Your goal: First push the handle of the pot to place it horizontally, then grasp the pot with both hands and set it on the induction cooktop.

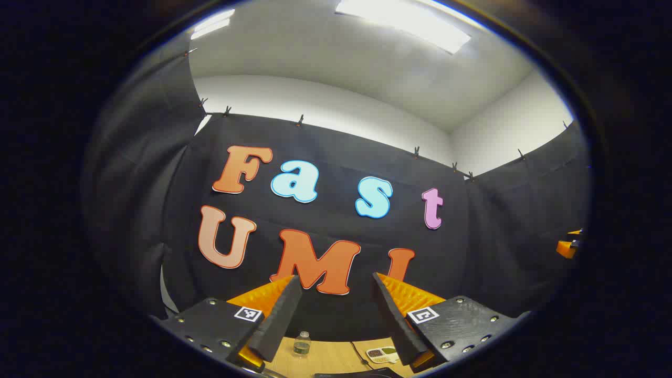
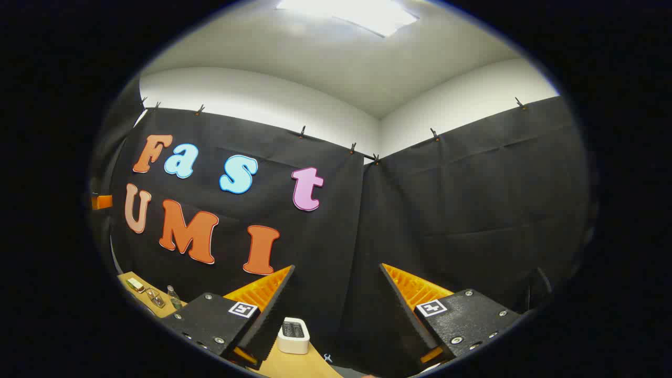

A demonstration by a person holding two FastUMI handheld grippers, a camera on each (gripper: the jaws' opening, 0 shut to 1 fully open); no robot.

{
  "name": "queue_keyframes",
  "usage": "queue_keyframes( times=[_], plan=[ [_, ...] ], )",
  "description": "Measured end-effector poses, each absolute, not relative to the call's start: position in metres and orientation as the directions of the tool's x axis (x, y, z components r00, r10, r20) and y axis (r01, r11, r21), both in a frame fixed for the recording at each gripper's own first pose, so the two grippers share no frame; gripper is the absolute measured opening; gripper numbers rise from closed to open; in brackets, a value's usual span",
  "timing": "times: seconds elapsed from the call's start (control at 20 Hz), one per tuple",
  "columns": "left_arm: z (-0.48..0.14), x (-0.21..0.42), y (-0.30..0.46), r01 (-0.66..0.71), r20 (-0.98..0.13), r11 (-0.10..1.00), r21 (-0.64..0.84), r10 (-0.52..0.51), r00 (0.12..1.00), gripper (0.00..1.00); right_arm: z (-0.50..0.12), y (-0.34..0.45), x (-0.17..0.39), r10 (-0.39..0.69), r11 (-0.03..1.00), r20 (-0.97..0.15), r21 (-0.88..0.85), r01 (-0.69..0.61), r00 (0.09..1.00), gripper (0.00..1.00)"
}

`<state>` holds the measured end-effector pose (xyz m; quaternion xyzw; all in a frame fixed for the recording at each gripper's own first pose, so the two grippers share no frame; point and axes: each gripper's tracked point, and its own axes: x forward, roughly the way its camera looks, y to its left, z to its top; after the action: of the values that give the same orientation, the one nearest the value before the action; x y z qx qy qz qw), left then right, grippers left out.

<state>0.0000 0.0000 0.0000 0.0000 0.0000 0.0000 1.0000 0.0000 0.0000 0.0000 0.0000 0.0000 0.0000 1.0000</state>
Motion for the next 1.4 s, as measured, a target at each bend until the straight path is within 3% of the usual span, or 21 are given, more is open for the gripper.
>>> queue_keyframes(
  times=[0.5,0.8,1.25,1.4],
  plan=[
    [0.024,-0.041,0.008,-0.178,0.043,0.981,0.074,0.175,0.984,0.85,-0.021,-0.014,0.036,0.061,0.998,0.016,0.033,-0.062,0.998,0.94],
    [0.037,-0.058,0.015,-0.194,0.072,0.977,0.085,0.188,0.979,0.84,-0.021,0.007,0.034,0.106,0.993,0.029,0.049,-0.107,0.994,0.94],
    [0.025,-0.035,0.015,-0.053,0.041,0.992,0.119,0.048,0.998,0.84,-0.016,0.022,0.014,0.074,0.997,0.02,0.007,-0.074,0.997,0.94],
    [0.0,-0.024,0.005,0.034,-0.019,0.991,0.13,-0.032,0.999,0.84,-0.014,0.017,0.004,0.042,0.999,0.013,-0.01,-0.042,0.999,0.94]
  ],
)
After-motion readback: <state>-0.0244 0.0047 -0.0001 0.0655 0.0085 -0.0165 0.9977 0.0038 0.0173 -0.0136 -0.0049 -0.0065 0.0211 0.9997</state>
